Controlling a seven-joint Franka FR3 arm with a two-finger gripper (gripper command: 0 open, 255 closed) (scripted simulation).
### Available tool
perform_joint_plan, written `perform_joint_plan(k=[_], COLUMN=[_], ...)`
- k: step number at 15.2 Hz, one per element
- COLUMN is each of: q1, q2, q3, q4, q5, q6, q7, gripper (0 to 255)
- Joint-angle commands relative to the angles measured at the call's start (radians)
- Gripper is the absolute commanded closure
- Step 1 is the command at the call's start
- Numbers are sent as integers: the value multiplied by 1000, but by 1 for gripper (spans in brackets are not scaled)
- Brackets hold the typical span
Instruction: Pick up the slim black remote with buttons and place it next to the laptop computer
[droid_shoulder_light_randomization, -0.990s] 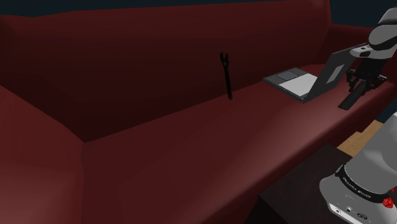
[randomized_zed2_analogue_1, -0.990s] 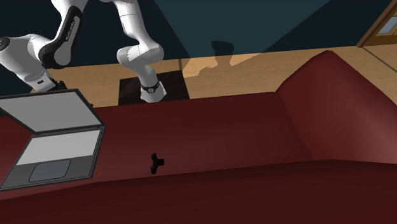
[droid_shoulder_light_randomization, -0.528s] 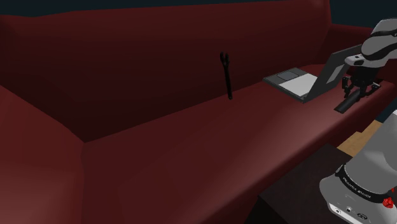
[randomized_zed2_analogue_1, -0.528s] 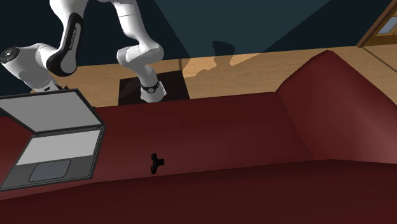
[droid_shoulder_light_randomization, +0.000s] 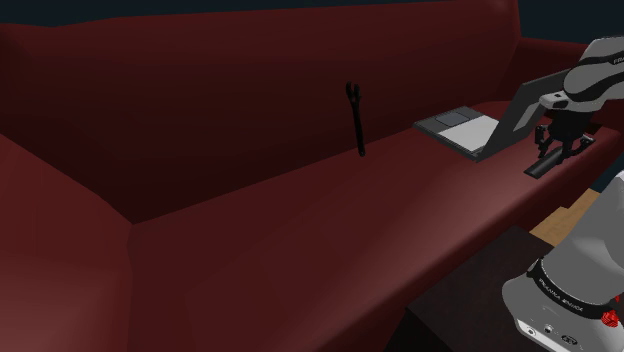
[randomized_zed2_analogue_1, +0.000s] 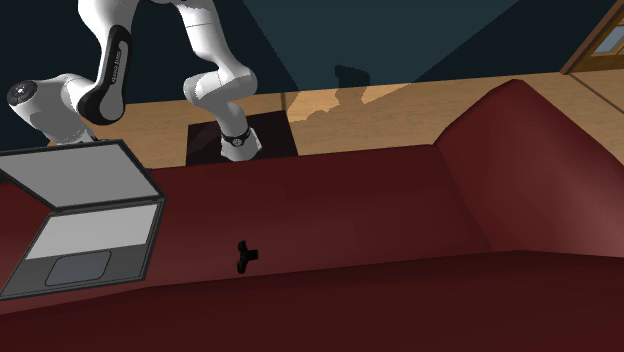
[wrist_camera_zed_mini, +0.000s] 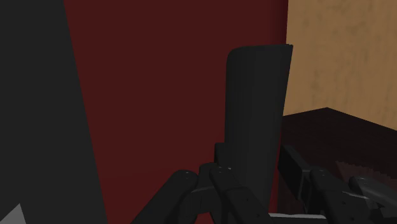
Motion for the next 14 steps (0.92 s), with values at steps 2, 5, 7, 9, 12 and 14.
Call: perform_joint_plan(k=[2,5,7,9,12,14], q1=[0,0,0,-22,-61,-61], q2=[0,0,0,-25,-80,-81], q3=[-1,-1,-1,38,126,126], q4=[0,0,0,16,67,67], q5=[0,0,0,-2,3,3], q6=[1,1,1,-42,-153,-154], q7=[0,0,0,6,14,14], gripper=[255,0,0,0,0,0])
